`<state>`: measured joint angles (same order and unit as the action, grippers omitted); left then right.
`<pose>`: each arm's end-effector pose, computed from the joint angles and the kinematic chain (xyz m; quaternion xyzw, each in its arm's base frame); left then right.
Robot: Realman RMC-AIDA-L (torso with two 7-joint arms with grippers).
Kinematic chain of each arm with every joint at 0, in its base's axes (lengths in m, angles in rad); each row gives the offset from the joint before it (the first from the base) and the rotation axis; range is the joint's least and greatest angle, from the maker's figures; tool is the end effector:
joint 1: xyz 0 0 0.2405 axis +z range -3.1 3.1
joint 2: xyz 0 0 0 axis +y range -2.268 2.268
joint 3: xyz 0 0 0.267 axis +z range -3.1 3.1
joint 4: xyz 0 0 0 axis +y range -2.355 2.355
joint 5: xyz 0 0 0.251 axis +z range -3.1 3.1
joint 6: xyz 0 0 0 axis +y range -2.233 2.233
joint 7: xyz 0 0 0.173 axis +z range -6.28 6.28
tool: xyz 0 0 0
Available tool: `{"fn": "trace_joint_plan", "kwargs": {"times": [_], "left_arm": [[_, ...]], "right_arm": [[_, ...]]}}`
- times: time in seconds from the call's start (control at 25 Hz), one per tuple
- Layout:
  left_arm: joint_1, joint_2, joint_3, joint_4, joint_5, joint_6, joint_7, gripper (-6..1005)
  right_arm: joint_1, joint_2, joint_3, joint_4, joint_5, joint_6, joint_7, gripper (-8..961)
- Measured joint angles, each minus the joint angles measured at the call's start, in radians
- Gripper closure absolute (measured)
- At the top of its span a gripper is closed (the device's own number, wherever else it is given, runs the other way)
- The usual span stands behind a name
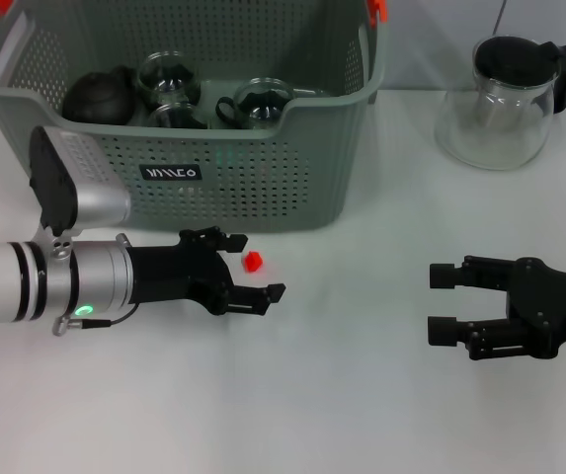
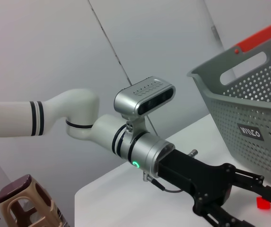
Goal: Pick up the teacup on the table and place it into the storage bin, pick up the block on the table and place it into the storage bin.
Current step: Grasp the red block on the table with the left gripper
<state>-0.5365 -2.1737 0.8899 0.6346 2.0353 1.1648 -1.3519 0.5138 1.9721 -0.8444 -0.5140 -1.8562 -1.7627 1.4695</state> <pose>-0.2895 0.3955 -0.1032 -0.9495 -0.2141 -0.1312 0.1881 0.2812 0.3392 -0.0192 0.9249 -0.2549 -0.2820 0.0044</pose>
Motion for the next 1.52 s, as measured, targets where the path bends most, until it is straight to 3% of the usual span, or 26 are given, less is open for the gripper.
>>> {"fn": "trace_joint_plan", "kwargs": {"times": [0.44, 1.52], "left_arm": [[-0.014, -0.001, 0.031, -0.039, -0.003, -0.108, 0.005, 168], [-0.054, -0.003, 0.076, -0.079, -0.003, -0.161, 0.021, 191]], "right_arm": [[0.002, 0.005, -0.003, 0.0, -0.013, 0.006, -0.001, 9], [0.006, 0.005, 0.0, 0.0, -0.023, 0.015, -0.008, 9]]}}
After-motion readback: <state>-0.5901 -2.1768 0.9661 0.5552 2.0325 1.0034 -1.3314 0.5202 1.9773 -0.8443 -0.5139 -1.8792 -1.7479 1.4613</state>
